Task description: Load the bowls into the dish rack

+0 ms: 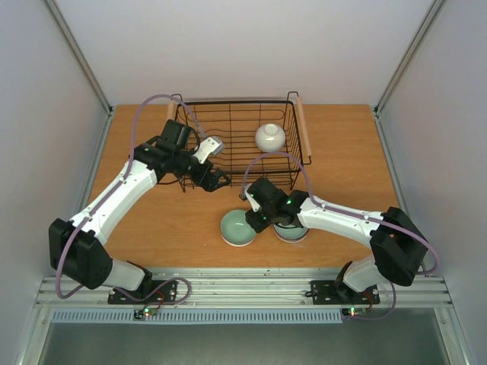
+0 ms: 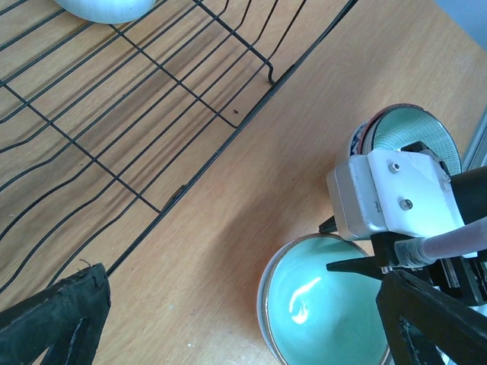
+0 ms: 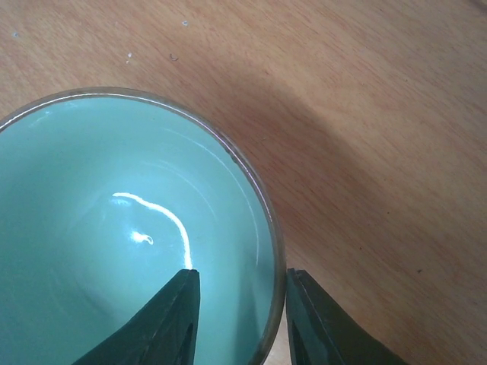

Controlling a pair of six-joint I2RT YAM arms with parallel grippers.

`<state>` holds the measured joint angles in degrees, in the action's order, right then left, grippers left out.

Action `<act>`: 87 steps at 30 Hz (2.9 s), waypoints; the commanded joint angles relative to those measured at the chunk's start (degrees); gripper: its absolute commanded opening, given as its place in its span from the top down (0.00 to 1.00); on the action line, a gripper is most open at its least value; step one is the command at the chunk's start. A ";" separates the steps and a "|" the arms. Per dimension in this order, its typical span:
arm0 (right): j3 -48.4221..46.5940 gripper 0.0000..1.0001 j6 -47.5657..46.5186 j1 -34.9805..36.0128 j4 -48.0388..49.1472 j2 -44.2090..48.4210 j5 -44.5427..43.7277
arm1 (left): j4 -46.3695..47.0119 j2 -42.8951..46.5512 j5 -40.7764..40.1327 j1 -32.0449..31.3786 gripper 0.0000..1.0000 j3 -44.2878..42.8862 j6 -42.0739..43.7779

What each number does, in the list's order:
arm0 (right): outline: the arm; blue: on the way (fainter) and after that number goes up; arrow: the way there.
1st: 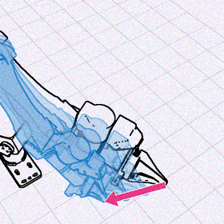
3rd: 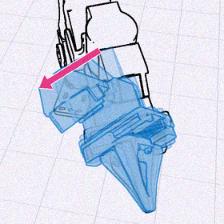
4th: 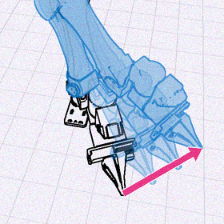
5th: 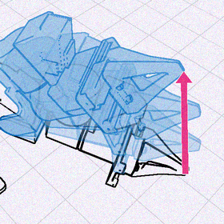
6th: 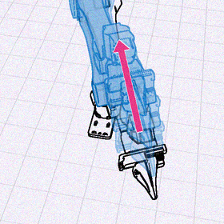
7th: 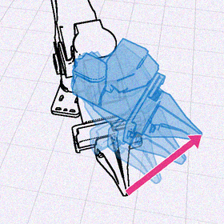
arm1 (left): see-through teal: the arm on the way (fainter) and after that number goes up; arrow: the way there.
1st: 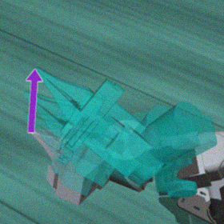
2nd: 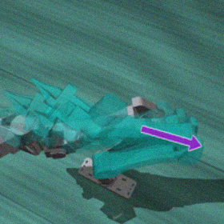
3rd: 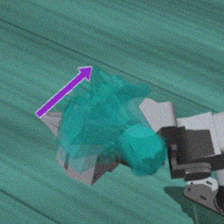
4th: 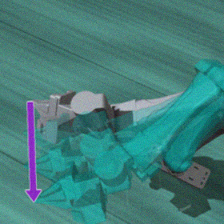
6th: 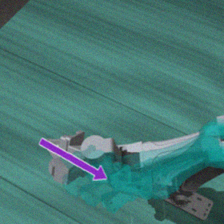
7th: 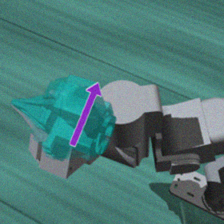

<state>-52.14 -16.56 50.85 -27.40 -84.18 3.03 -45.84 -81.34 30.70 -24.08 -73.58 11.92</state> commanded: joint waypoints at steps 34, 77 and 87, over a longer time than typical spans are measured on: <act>0.76 0.99 -1.54 0.07 -0.27 16.74 -1.10 | 1.00 0.76 11.16 0.08 0.01 1.45 1.18; 18.48 0.99 16.47 -24.46 52.65 25.98 36.26 | 7.95 0.64 37.79 2.25 0.01 6.78 -9.62; 18.84 0.99 16.47 -24.66 53.33 25.39 36.13 | 9.37 -0.59 40.45 -0.18 0.01 7.58 -10.87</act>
<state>-33.10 -1.30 26.61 19.88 -59.16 38.02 -38.98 -80.90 69.06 -23.33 -66.30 1.83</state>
